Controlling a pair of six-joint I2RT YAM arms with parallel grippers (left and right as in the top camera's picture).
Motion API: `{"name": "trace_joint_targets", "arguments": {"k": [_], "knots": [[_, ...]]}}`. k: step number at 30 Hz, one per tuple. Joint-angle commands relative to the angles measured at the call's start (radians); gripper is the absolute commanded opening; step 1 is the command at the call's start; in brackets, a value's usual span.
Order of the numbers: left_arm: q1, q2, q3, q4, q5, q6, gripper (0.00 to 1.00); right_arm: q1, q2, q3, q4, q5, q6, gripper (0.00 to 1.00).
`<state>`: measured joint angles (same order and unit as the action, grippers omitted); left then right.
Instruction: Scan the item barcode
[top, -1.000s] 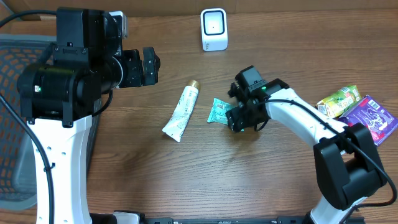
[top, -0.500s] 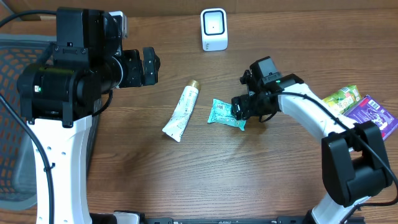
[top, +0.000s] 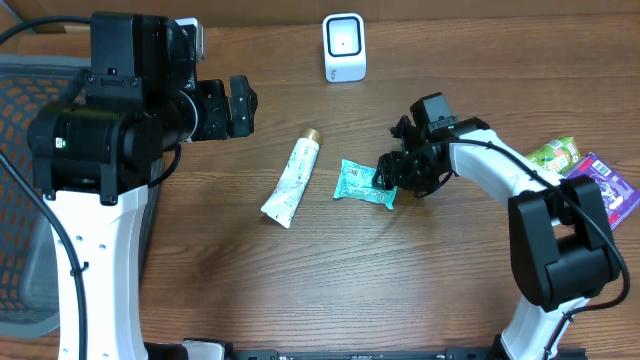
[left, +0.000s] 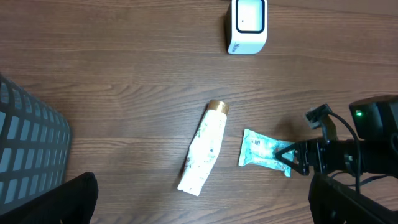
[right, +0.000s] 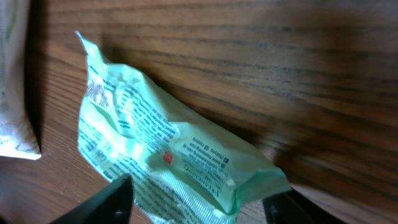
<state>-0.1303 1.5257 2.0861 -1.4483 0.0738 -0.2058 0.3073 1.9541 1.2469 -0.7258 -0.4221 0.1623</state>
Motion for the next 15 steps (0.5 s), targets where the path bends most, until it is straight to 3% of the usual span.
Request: {"name": "trace_joint_targets", "arguments": {"k": [1, 12, 15], "knots": [[-0.001, 0.006, 0.009, 0.001, -0.003, 0.019, 1.0, -0.006, 0.001, -0.004, 0.013, -0.024, 0.025, 0.64], [-0.001, 0.006, 0.009, 0.001, -0.003, 0.019, 0.99, -0.005, 0.093, -0.004, 0.052, 0.003, -0.04, 0.6], [-0.001, 0.006, 0.009, 0.001, -0.003, 0.019, 1.0, -0.005, 0.136, -0.004, 0.051, 0.01, -0.062, 0.52]]}}
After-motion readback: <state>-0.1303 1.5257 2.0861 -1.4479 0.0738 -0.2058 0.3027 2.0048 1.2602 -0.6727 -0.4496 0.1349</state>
